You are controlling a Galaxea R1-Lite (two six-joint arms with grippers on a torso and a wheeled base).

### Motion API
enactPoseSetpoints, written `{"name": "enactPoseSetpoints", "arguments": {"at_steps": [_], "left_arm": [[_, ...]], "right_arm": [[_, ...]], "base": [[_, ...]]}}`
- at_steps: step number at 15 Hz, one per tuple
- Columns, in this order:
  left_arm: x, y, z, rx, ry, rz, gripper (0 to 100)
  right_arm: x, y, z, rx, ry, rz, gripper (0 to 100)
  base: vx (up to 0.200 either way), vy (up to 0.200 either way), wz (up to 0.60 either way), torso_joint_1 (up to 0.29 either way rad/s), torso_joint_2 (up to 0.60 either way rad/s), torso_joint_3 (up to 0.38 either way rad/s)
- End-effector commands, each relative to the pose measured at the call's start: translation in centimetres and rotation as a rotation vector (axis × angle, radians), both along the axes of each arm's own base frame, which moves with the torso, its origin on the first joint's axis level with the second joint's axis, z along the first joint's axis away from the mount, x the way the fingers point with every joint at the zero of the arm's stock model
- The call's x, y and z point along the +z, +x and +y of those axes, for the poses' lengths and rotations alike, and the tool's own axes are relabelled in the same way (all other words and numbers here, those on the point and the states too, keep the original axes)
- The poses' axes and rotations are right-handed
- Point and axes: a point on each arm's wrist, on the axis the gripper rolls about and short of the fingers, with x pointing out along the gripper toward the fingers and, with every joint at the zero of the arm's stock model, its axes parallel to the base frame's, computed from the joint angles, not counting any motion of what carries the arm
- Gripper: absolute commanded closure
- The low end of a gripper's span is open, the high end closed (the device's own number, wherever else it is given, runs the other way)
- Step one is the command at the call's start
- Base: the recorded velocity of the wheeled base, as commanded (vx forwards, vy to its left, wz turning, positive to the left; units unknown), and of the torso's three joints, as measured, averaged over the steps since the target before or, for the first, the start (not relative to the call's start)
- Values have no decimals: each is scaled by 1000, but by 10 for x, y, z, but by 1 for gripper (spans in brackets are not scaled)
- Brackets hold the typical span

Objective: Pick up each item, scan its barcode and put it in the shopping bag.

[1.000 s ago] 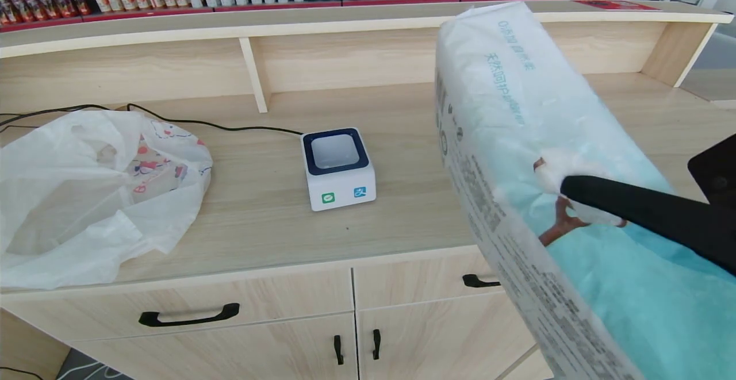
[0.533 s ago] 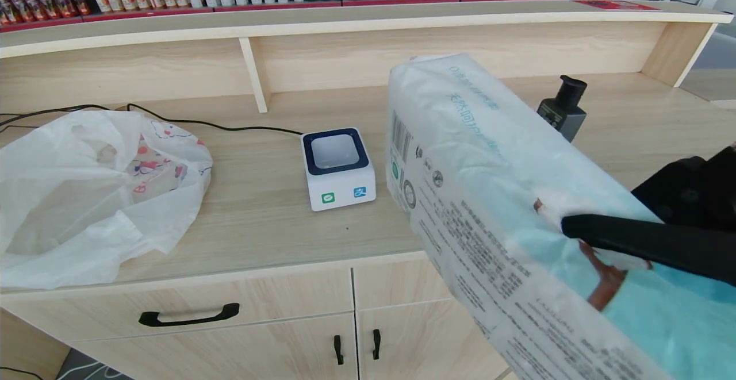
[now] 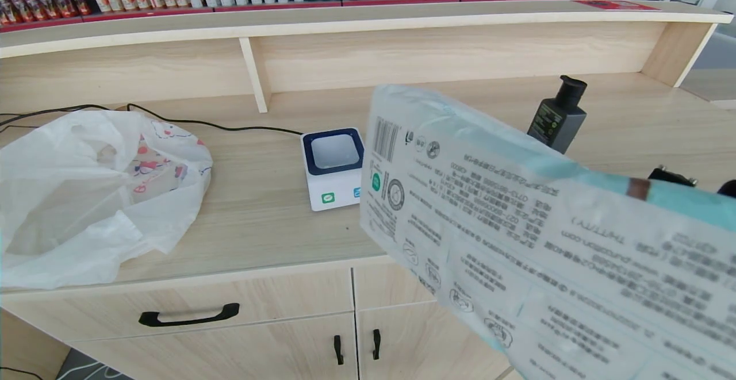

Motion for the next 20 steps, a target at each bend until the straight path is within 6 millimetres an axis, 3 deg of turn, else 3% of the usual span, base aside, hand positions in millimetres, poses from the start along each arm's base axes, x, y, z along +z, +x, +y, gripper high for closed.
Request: {"name": "enactPoseSetpoints", "arguments": {"at_steps": [1, 9, 16, 20], "left_arm": [[0, 0, 0, 0, 0, -2, 0], [0, 0, 0, 0, 0, 1, 0], [0, 0, 0, 0, 0, -2, 0], [0, 0, 0, 0, 0, -2, 0]], "right_arm": [[-1, 0, 0, 39, -2, 31, 100], [-17, -9, -12, 257, -43, 249, 100], [-14, -9, -13, 329, 31, 491, 100], [-10, -10, -14, 365, 79, 517, 100]], "base": [[0, 0, 0, 0, 0, 0], [0, 0, 0, 0, 0, 0], [0, 0, 0, 0, 0, 0], [0, 0, 0, 0, 0, 0]]}}
